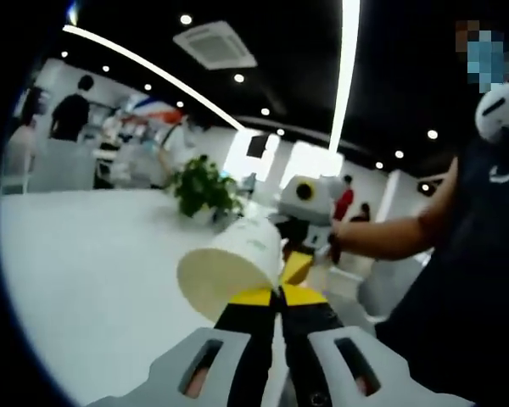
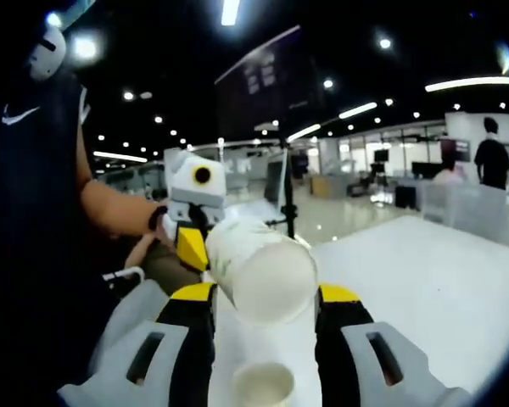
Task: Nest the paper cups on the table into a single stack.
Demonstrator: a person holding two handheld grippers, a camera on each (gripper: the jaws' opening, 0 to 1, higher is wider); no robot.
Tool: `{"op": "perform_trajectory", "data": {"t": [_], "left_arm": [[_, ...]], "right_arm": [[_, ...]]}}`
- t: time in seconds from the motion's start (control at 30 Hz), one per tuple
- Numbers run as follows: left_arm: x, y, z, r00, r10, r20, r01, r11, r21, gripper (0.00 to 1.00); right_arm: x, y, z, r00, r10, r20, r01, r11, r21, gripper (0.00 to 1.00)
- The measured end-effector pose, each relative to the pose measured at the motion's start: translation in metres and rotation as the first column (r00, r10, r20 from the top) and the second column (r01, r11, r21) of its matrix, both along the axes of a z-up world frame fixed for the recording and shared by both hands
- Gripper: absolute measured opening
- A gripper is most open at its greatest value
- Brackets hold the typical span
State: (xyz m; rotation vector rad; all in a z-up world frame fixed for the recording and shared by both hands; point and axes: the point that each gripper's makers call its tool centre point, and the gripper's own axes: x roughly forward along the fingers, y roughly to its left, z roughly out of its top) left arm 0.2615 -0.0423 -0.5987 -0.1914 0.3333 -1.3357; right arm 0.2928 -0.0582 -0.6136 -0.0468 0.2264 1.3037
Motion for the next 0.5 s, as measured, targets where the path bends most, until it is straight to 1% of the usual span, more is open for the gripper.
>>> {"op": "perform_trajectory", "data": {"t": [0.07, 0.17, 0.27, 0.4, 0.43, 0.5], "left_arm": [[-0.001, 0.0, -0.001, 1.0, -0.013, 0.004, 0.013, 1.0, 0.015, 0.0], [-0.001, 0.0, -0.003, 0.999, -0.028, 0.017, 0.027, 0.998, 0.061, 0.0], [0.001, -0.002, -0.001, 0.999, -0.027, 0.02, 0.025, 0.995, 0.102, 0.0], [-0.003, -0.005, -0.003, 0.995, -0.09, 0.054, 0.077, 0.976, 0.202, 0.0], [-0.003, -0.006, -0.003, 0.994, -0.098, 0.051, 0.085, 0.972, 0.218, 0.0], [-0.003, -0.007, -0.002, 0.993, -0.109, 0.052, 0.094, 0.97, 0.225, 0.0]], "right_arm": [[-0.001, 0.0, 0.0, 1.0, 0.001, 0.003, -0.001, 1.0, -0.004, 0.44], [-0.001, 0.0, -0.001, 1.0, -0.007, 0.007, 0.007, 1.0, -0.002, 0.44], [-0.002, -0.003, -0.001, 1.0, -0.018, 0.008, 0.018, 1.0, 0.001, 0.45], [-0.004, -0.006, 0.006, 0.999, -0.027, 0.039, 0.027, 1.0, 0.008, 0.45], [-0.004, -0.007, 0.009, 0.998, -0.032, 0.052, 0.031, 0.999, 0.01, 0.46], [-0.004, -0.009, 0.014, 0.997, -0.032, 0.064, 0.03, 0.999, 0.021, 0.45]]}}
